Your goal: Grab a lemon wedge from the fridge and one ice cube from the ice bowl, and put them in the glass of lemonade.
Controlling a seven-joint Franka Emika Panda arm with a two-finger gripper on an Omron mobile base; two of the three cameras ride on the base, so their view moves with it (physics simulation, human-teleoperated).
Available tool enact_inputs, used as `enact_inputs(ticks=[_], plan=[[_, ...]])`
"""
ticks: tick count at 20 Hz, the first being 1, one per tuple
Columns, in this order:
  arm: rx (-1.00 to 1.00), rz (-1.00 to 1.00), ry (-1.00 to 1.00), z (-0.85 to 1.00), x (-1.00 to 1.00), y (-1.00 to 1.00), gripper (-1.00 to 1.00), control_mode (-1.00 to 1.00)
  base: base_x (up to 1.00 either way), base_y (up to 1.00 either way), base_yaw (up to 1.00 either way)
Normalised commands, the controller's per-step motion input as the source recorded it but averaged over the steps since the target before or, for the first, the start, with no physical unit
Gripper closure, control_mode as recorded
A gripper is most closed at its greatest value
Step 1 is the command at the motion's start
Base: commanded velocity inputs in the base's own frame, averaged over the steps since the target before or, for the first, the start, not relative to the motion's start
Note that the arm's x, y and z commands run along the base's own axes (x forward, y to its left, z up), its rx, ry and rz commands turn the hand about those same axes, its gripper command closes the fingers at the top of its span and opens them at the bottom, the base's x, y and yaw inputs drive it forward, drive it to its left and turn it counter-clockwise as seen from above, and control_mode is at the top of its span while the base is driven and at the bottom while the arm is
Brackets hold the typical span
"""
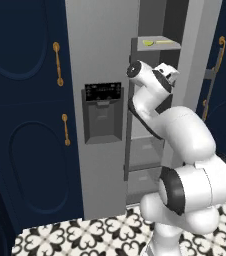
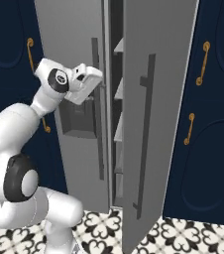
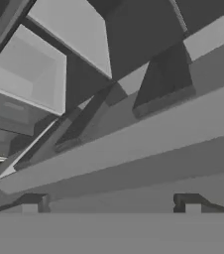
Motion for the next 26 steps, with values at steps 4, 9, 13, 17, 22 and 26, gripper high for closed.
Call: enact_inputs(ticks=[4,9,13,17,22,26], plan=[[-0.08,0.0,0.13,-0.34,0.61,-0.7,-1.0,-1.0,0.0,0.0,0.0],[-0.01,0.0,0.14,-0.06,0.58,-0.66,-1.0,-1.0,0.0,0.0,0.0],[0.0,0.0,0.07,-0.15,0.19,-0.88,-1.0,-1.0,0.0,0.0,0.0],[0.0,0.0,0.03,-0.09,0.0,-1.0,-1.0,-1.0,0.0,0.0,0.0],[0.03,-0.02,0.0,-0.19,-0.31,-1.0,-1.0,-1.0,0.0,0.0,0.0],[0.04,-0.02,-0.02,-0.09,-0.41,-1.0,-1.0,-1.0,0.0,0.0,0.0]])
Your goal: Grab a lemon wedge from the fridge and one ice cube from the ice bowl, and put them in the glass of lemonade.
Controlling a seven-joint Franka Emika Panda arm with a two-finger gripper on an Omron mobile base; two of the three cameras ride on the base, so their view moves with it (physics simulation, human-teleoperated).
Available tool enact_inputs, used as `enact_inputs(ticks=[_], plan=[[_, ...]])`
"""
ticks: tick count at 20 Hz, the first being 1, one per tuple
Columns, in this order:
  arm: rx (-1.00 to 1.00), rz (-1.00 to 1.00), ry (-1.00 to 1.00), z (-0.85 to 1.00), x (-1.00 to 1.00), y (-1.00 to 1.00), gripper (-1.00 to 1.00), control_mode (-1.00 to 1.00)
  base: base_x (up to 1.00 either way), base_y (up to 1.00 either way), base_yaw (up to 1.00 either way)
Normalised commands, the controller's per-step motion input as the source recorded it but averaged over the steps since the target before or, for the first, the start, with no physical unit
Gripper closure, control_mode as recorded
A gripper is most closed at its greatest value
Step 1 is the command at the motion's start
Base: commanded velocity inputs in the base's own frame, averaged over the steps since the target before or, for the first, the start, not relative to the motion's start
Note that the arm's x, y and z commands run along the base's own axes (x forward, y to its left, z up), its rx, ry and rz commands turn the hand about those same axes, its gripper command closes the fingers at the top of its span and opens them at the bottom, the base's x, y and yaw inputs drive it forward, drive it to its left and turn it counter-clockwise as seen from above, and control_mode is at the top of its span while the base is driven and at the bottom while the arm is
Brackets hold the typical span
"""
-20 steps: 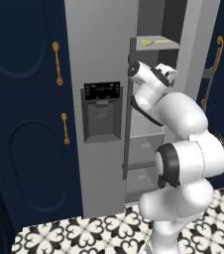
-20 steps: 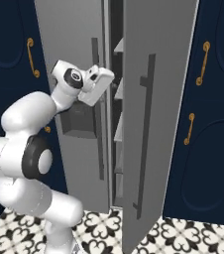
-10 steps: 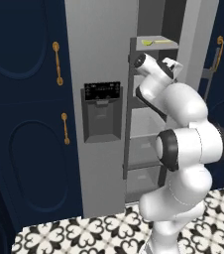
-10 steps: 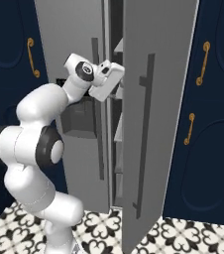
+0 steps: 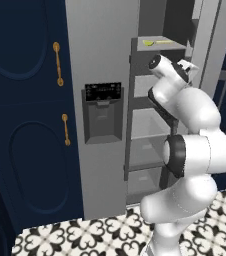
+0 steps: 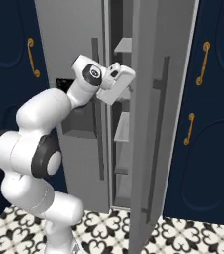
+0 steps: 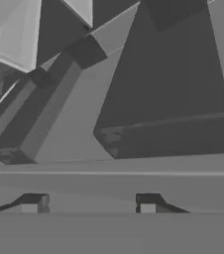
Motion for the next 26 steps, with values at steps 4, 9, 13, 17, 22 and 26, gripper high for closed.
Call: enact_inputs(ticks=[4,9,13,17,22,26], plan=[[0.07,0.0,-0.02,-0.05,-0.36,-1.0,-1.0,-1.0,0.0,0.0,0.0],[0.1,0.0,-0.04,0.0,-0.32,-1.0,-1.0,-1.0,0.0,0.0,0.0],[0.09,0.0,-0.04,0.0,-0.26,-0.98,-1.0,-1.0,0.0,0.0,0.0],[0.02,0.0,-0.12,0.26,-0.58,0.14,-1.0,-1.0,0.0,0.0,0.0],[0.0,0.0,-0.12,0.39,-0.44,0.35,-1.0,-1.0,0.0,0.0,0.0],[0.18,0.0,-0.45,0.02,-0.21,0.91,-1.0,-1.0,0.0,0.0,0.0]])
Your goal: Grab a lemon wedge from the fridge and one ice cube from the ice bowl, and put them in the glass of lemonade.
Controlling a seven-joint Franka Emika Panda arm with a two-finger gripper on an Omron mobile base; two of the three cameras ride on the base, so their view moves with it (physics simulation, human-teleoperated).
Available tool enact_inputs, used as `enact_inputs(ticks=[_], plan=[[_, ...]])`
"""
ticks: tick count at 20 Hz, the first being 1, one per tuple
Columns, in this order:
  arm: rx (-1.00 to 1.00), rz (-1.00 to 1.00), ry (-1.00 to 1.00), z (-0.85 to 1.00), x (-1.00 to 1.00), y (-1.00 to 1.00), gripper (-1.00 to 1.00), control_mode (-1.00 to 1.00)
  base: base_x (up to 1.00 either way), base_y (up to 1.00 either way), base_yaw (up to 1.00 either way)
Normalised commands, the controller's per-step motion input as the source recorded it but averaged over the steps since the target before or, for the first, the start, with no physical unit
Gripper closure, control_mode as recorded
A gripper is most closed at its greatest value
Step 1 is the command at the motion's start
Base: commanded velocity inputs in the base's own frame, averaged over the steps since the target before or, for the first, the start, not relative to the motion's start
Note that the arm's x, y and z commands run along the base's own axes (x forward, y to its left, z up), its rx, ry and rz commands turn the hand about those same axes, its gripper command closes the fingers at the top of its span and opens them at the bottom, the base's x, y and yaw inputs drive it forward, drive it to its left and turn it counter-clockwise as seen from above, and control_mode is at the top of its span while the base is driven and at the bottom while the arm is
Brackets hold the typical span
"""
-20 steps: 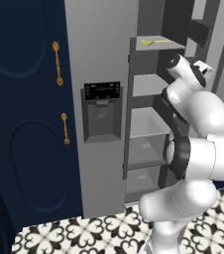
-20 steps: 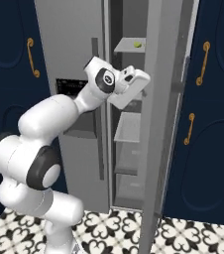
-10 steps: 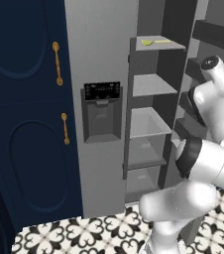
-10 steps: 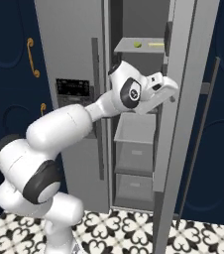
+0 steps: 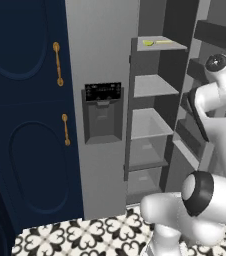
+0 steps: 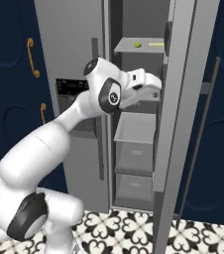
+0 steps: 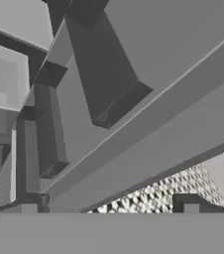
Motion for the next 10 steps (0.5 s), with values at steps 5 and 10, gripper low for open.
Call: enact_inputs(ticks=[5,10], plan=[[0.61,0.13,-0.16,-0.73,0.0,1.0,-1.0,-1.0,0.0,0.0,0.0],[0.43,0.33,0.11,-0.59,-0.01,0.95,-1.0,-1.0,0.0,0.0,0.0]])
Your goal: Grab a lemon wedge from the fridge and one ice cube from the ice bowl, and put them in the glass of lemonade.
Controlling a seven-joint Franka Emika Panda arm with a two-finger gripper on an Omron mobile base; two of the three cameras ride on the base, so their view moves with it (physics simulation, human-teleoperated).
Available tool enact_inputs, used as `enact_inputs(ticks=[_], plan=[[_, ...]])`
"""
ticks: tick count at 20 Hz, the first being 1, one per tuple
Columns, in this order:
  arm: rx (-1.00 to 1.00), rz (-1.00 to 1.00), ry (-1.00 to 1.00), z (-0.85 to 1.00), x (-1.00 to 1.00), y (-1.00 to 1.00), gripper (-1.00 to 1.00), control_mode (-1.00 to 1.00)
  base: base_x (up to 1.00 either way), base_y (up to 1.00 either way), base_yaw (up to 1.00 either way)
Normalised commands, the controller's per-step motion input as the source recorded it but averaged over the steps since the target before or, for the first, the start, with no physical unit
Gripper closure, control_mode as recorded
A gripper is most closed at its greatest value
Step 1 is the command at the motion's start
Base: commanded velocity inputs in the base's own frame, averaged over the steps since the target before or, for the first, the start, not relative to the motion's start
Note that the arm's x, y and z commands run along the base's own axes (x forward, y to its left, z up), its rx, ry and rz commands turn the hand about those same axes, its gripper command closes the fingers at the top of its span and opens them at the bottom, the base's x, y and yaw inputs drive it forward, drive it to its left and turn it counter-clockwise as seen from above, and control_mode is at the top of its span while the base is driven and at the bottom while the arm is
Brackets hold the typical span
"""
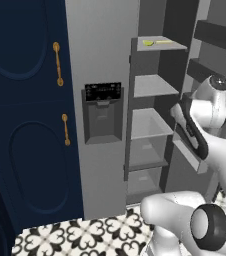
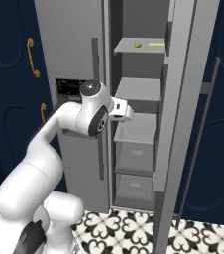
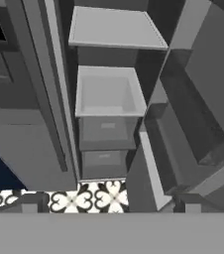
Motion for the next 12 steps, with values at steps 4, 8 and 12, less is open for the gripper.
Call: enact_inputs(ticks=[4,8,12], plan=[[0.14,0.23,0.21,-0.02,-0.33,0.79,-1.0,-1.0,0.0,0.0,0.0],[0.0,0.11,0.1,0.5,-0.95,0.44,-1.0,-1.0,0.0,0.0,0.0],[-0.02,0.06,-0.02,0.19,-1.0,0.35,-1.0,-1.0,0.0,0.0,0.0]])
